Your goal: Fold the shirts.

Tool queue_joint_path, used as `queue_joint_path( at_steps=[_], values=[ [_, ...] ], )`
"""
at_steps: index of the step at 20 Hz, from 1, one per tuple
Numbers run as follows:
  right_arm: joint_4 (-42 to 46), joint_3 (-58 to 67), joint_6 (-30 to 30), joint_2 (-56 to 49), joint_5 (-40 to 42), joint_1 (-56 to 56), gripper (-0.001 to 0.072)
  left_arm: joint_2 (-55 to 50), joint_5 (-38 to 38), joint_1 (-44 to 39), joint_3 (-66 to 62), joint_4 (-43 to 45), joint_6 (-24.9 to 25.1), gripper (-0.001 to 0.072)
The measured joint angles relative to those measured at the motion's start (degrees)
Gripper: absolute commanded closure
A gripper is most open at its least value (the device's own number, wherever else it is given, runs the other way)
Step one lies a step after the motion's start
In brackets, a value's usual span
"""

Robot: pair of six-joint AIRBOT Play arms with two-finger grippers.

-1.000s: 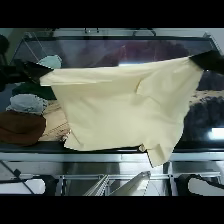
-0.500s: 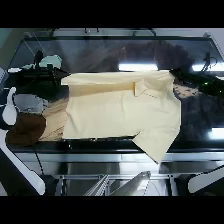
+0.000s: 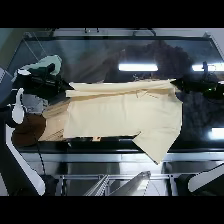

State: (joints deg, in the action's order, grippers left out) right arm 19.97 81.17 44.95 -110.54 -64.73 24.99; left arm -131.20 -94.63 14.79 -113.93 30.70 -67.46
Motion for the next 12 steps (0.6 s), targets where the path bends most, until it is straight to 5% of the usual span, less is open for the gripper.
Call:
queue_joint_path(
  at_steps=[7,8,9,12],
  values=[
    [13.2,0.0,3.6,-0.1,-3.6,0.0,0.0674,-0.1,-3.1,-1.8,0.1,9.5,-4.8,0.0712],
    [14.3,0.0,4.1,-0.1,-3.8,0.0,0.0572,-0.1,-3.3,-2.0,-0.2,10.8,-5.2,0.0711],
    [15.3,0.0,4.1,-0.1,-3.6,0.0,0.0529,-0.1,-3.4,-2.1,-0.7,11.9,-5.3,0.0649],
    [17.0,0.0,5.5,0.0,-4.2,-0.1,0.0525,-0.1,-4.3,-2.3,-3.5,13.5,-7.2,0.0046]
  ],
)
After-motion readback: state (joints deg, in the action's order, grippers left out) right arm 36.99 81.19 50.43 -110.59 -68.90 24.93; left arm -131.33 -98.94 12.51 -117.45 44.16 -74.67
